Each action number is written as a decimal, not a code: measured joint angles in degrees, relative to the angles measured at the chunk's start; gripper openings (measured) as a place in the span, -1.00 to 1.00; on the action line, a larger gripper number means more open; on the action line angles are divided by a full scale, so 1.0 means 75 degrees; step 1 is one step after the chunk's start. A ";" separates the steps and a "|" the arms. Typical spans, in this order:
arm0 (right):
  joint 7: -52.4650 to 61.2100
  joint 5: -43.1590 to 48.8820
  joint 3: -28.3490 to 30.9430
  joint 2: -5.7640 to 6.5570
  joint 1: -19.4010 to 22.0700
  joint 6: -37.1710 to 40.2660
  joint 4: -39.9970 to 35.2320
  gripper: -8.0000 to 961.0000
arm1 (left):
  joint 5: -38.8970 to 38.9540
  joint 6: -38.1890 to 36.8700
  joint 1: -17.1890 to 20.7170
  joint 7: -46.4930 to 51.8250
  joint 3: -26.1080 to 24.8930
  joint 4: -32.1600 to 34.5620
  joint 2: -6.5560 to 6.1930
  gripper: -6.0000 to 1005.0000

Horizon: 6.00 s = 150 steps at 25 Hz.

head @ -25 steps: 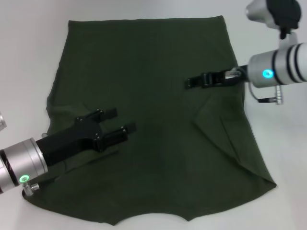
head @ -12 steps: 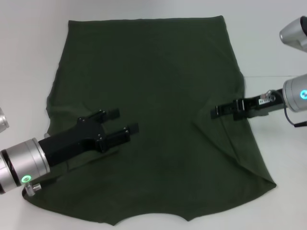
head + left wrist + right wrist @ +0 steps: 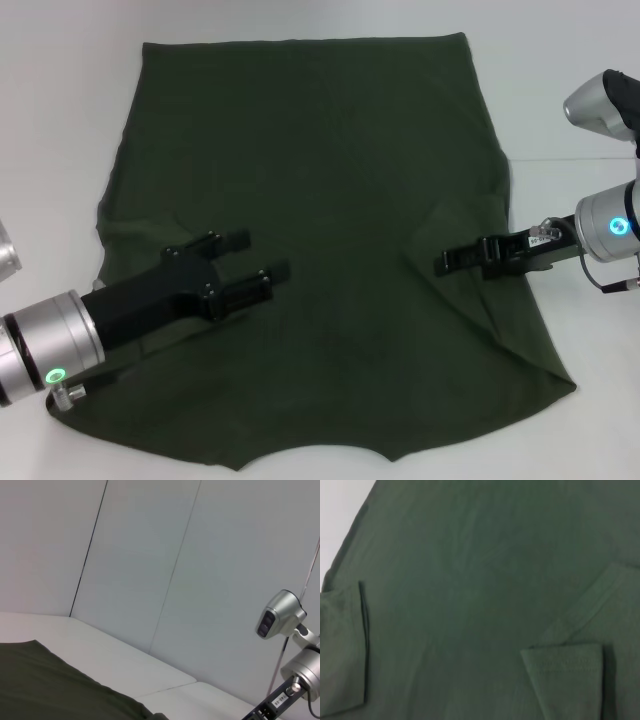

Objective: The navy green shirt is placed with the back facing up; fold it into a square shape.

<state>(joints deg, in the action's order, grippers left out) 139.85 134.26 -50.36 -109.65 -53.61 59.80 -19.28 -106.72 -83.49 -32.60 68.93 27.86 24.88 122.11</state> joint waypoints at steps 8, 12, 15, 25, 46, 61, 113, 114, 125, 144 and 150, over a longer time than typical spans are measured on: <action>0.0009 0.0209 -0.0033 -0.0230 0.0018 -0.0390 0.0028 0.91 | 0.0003 0.0000 -0.0010 -0.0003 0.0000 0.0000 0.0008 0.65; -0.0004 0.0255 -0.0046 -0.0343 0.0031 -0.0524 0.0028 0.91 | 0.0003 0.0000 -0.0017 -0.0003 0.0000 0.0000 0.0008 0.65; -0.0049 0.0256 -0.0051 -0.0427 0.0037 -0.0680 0.0028 0.91 | 0.0003 0.0000 -0.0020 -0.0003 0.0000 0.0000 0.0008 0.65; -0.0215 -0.0020 0.0074 -0.0510 0.0037 -0.0801 0.0028 0.91 | 0.0043 -0.0022 -0.0006 -0.0003 0.0001 -0.0001 0.0008 0.65; -0.1945 -0.1832 0.0606 -0.0251 0.0705 0.0753 -0.0708 0.91 | 0.0074 -0.0156 -0.0048 0.0072 -0.0040 -0.0001 -0.0025 0.65; -0.6282 -0.3016 0.2177 -0.0763 0.1793 0.0159 -0.0803 0.90 | -0.0014 -0.0782 -0.0013 0.1797 0.0000 0.0543 -0.0151 0.65; -0.7009 -0.3148 0.0526 -0.0720 0.1664 0.0886 -0.0851 0.90 | -0.6587 -0.0751 -0.0236 0.8088 -0.1748 0.2155 -0.1593 0.64; -0.7011 -0.3147 0.0520 -0.0720 0.1671 0.0887 -0.0851 0.90 | -0.6591 -0.0716 -0.0238 0.8088 -0.1736 0.2135 -0.1593 0.64; -0.7063 -0.3148 0.0515 -0.0720 0.1695 0.0974 -0.0864 0.90 | -0.6595 -0.0363 -0.0322 0.8088 -0.1503 0.1832 -0.1598 0.64; -0.7069 -0.3148 0.0516 -0.0720 0.1675 0.0967 -0.0863 0.90 | -0.6696 -0.0078 -0.0413 0.8058 -0.1375 0.1530 -0.1598 0.64; -0.7069 -0.3148 0.0516 -0.0720 0.1682 0.0967 -0.0863 0.90 | -0.6689 -0.0074 -0.0476 0.8080 -0.1320 0.1414 -0.1605 0.64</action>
<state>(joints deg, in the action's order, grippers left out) 86.83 110.65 -46.49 -115.05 -40.99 67.05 -25.75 -156.89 -84.04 -36.17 129.53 17.96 35.48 110.07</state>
